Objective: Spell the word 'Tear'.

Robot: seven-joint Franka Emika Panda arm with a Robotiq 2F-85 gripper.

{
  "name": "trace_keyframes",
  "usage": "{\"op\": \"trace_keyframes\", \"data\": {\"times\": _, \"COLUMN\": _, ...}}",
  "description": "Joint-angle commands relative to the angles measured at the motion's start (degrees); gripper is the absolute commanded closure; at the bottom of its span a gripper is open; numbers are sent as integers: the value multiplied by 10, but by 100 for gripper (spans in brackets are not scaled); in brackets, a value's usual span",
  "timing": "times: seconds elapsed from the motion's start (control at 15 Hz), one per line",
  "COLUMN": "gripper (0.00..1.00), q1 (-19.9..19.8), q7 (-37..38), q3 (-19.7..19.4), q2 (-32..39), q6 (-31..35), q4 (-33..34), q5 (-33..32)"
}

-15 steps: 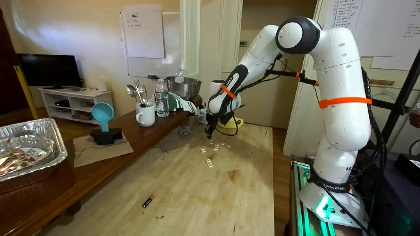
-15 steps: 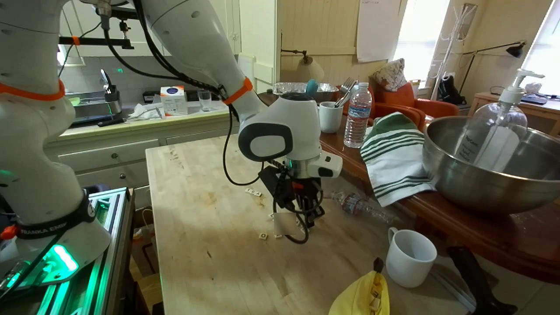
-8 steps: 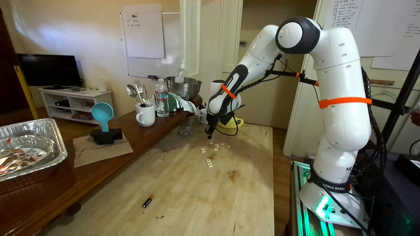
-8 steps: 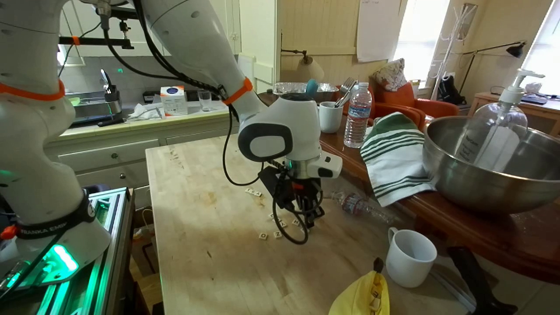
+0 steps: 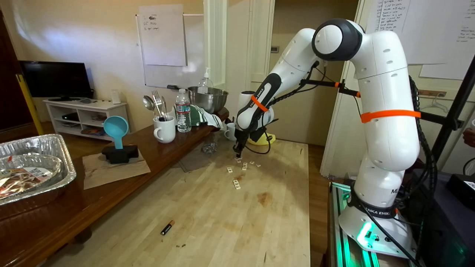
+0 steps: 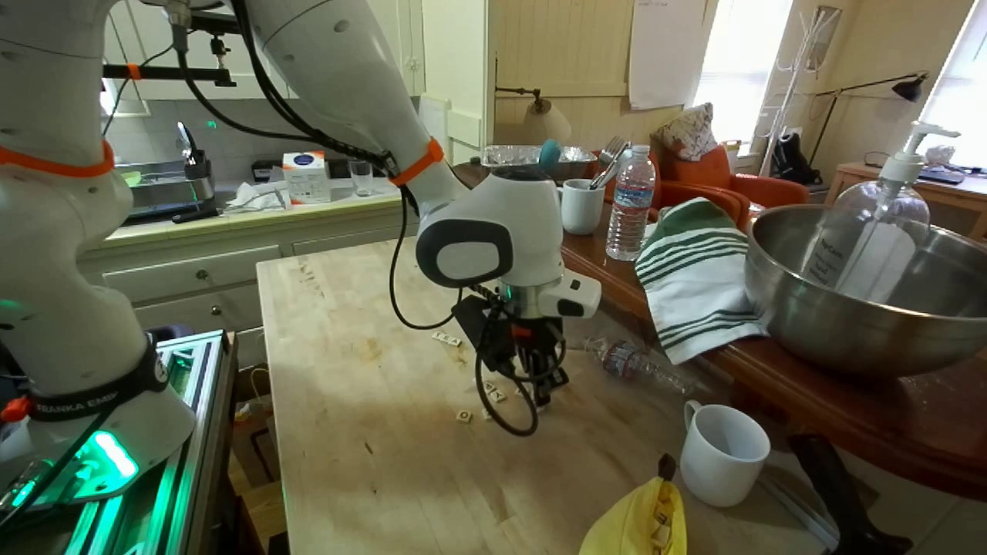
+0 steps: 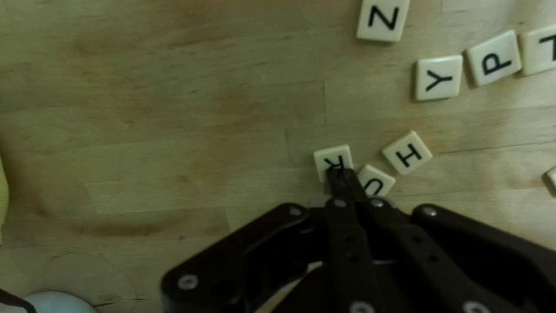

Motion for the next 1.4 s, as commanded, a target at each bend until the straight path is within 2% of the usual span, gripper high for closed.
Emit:
{"op": "trace_keyframes", "data": {"times": 0.0, "gripper": 100, "q1": -9, "q7": -12, "q3": 4, "q2": 1, "q6": 7, "q4": -9, "q5": 7}}
{"op": "trace_keyframes", "data": {"times": 0.87, "gripper": 100, "q1": -33, "q7": -27, "q3": 36, "q2": 41, "q6": 58, "q4": 17, "q5": 38}}
{"op": "trace_keyframes", "data": {"times": 1.33, "gripper": 100, "q1": -36, "q7": -30, "q3": 52, "q2": 62, "q6": 64, "q4": 42, "q5": 38}}
